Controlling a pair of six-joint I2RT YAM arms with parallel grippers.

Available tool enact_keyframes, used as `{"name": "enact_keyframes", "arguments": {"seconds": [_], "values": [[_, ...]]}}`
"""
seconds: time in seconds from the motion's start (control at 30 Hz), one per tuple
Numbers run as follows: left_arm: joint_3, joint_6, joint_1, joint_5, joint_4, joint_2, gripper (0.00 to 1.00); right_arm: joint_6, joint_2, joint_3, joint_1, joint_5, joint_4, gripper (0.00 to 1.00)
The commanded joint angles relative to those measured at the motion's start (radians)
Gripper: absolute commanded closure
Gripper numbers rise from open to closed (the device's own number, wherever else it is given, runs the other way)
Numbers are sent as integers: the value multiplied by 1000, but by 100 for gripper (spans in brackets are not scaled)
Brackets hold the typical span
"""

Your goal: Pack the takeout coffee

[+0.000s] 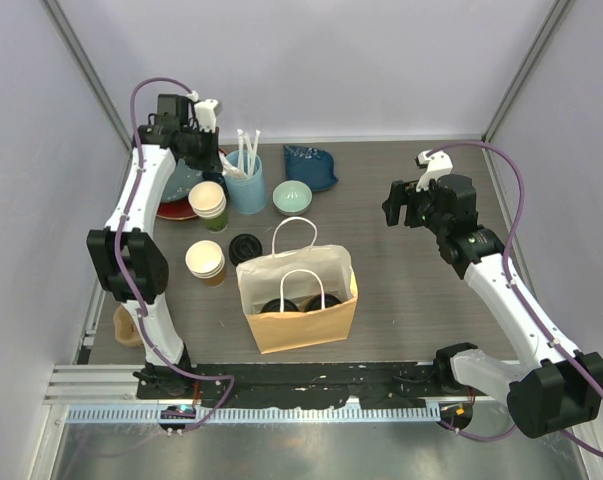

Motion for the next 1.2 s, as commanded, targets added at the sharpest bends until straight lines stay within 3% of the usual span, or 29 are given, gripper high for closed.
{"name": "enact_keyframes", "arguments": {"seconds": [0.0, 0.8, 1.17], "values": [[46, 6, -3, 15, -16, -21, 100, -8, -8, 36, -2, -5, 26, 17], [87, 63, -1, -5, -94, -163, 100, -9, -11, 34, -2, -7, 23, 17], [103, 72, -3, -29, -91, -124, 100, -9, -14, 31, -4, -7, 23, 17]]}}
